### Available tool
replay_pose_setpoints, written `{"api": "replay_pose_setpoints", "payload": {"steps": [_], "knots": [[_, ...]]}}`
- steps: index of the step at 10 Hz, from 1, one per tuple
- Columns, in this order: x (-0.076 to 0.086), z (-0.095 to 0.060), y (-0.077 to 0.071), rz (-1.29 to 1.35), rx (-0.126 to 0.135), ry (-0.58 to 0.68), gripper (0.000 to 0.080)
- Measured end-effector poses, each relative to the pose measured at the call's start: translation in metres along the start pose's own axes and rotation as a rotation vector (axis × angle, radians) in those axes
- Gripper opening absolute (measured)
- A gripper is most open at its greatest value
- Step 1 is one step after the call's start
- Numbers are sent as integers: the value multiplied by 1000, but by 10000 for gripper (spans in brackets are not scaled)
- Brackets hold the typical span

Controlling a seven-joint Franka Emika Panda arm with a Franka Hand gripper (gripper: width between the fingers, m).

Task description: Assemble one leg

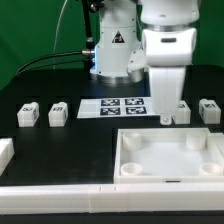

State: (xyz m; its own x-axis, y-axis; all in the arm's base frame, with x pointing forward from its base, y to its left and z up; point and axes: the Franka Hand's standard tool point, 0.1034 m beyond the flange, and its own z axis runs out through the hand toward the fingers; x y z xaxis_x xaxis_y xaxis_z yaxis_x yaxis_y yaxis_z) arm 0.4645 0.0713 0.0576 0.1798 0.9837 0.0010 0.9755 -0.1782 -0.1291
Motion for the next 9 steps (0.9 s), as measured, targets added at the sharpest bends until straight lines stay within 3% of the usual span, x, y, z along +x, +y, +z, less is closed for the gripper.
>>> {"api": "replay_pose_setpoints", "payload": {"steps": [5,7,9], "knots": [[1,5,-1,341,10,1,649],[-4,6,1,555,-4,10,649],[-3,10,-14,857,-10,28,649]]}}
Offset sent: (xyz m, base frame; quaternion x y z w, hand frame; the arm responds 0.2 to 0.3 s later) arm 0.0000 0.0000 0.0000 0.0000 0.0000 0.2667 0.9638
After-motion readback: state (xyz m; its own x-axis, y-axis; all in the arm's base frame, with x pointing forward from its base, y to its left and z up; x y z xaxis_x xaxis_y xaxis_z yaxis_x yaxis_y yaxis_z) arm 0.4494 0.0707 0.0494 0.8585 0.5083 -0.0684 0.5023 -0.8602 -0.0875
